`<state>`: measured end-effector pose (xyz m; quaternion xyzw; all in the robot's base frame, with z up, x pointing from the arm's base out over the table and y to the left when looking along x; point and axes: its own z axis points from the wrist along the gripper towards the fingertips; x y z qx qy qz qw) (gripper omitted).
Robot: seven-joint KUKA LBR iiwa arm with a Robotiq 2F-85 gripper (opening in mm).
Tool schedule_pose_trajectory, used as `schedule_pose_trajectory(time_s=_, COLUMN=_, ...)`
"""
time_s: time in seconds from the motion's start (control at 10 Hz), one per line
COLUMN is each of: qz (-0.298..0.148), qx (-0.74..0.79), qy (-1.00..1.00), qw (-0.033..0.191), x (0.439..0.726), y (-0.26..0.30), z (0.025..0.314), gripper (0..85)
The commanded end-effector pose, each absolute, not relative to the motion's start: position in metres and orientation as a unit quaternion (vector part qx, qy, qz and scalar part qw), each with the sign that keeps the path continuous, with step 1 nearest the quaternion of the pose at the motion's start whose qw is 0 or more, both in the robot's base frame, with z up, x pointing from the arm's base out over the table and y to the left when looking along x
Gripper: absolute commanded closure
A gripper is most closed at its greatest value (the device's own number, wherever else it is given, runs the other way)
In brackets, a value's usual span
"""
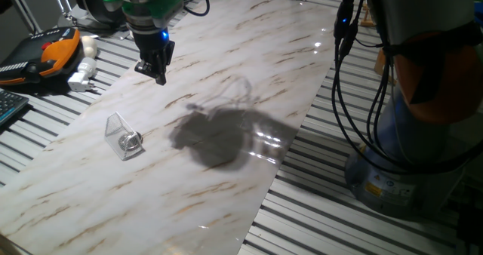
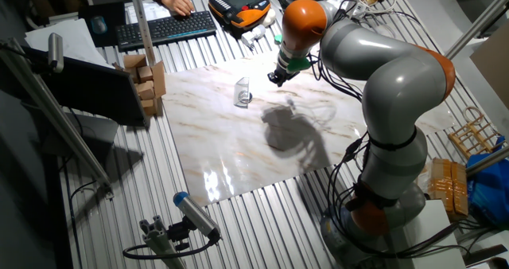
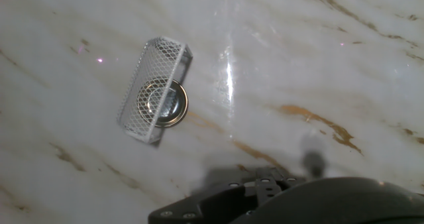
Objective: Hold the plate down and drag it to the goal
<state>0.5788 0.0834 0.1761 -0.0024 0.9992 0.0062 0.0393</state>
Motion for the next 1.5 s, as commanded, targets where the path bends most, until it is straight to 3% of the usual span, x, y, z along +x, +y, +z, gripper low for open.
schedule_pose_trajectory(time_s=0.0, qz=0.006, qx=-0.002, qy=0.999, qw=0.039, x=0.5787, y=0.0835, z=0.1758, gripper=85.0)
schedule_pose_trajectory(time_s=1.4, qz=0.007, qx=-0.002, qy=0.999, qw=0.042, x=0.5760, y=0.0858, z=0.1708, gripper=85.0)
